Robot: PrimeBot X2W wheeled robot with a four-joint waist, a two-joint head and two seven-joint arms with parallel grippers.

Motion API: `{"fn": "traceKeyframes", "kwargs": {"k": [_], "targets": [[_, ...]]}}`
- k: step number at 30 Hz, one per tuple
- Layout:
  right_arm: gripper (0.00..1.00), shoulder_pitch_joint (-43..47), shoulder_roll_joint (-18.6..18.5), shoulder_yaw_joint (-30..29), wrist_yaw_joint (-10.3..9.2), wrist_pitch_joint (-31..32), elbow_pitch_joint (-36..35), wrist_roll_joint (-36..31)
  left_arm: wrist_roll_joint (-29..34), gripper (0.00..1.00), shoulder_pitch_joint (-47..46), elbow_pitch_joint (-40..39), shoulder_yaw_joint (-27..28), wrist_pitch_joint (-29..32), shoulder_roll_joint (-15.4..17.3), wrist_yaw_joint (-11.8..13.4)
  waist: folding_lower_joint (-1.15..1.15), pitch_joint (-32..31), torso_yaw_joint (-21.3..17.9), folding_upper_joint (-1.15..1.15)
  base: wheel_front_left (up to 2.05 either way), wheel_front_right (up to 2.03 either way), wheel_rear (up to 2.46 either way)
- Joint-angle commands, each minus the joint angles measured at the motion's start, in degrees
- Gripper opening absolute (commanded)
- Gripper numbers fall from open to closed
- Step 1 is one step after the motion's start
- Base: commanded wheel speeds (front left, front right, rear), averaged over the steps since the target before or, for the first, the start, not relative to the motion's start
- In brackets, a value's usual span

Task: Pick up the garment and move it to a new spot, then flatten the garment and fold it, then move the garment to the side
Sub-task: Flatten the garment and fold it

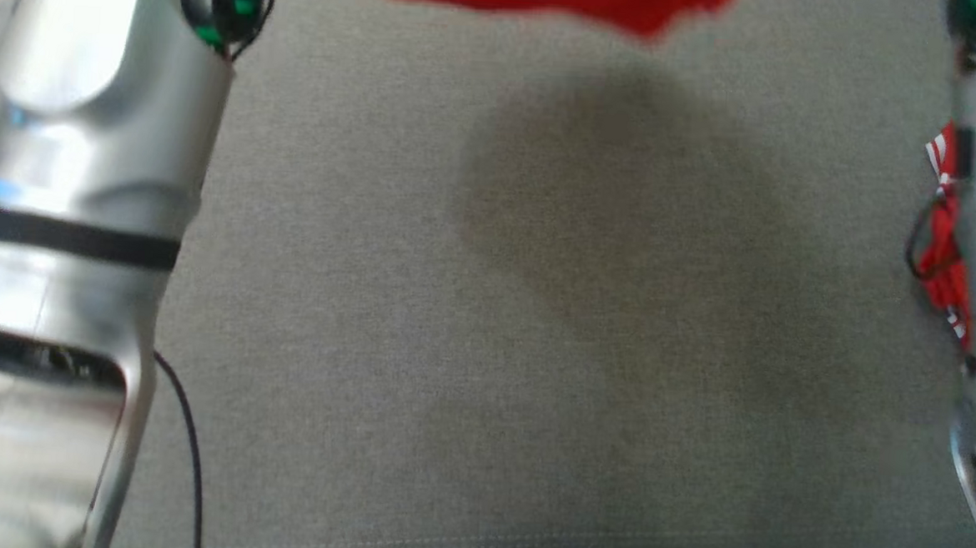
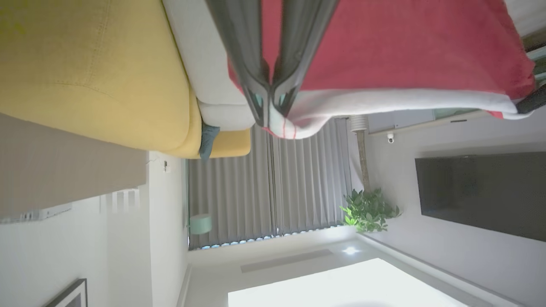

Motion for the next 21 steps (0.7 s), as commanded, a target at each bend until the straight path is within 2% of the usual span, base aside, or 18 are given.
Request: {"fn": "traceKeyframes", "kwargs": {"k": [1, 5, 6, 12, 16, 21], "targets": [[0.0, -2.5, 2.4, 1.6, -0.05, -1.2, 1.4, 0.5, 0.2, 0.0, -2.3, 1.3, 2.0, -1.0, 1.6, -0.4, 0.0, 0.9, -0.5, 0.0, 0.0, 0.0, 0.0], [0.0, -4.6, 5.1, 6.1, -0.05, -3.9, 12.0, 2.2, -1.4, 0.0, -1.8, 11.5, 3.0, -2.5, 0.6, -1.5, 0.0, 3.3, -1.1, 0.0, 0.0, 0.0, 0.0], [0.0, -4.6, 5.1, 6.1, -0.05, -3.9, 12.0, 2.2, -1.4, 0.0, -1.8, 11.5, 3.0, -2.5, 0.6, -1.5, 0.0, 3.3, -1.1, 0.0, 0.0, 0.0, 0.0], [0.0, -2.0, 7.0, 12.2, -0.05, -7.8, 23.1, 5.8, -4.2, 0.0, 2.0, 22.6, 4.4, -3.2, -1.0, -2.7, 0.0, 7.6, -1.2, 0.0, 0.0, 0.0, 0.0], [0.0, 2.0, 7.3, 15.3, -0.05, -10.4, 26.6, 9.2, -6.1, 0.0, 4.9, 26.1, 5.2, -3.4, -2.1, -3.3, 0.0, 9.3, -0.8, 0.0, 0.0, 0.0, 0.0], [0.0, 6.6, 7.4, 18.4, -0.05, -13.1, 27.3, 13.2, -6.9, 0.0, 8.9, 25.7, 5.8, -3.4, -2.5, -3.3, 0.0, 9.3, -0.9, 0.0, 0.0, 0.0, 0.0]]}}
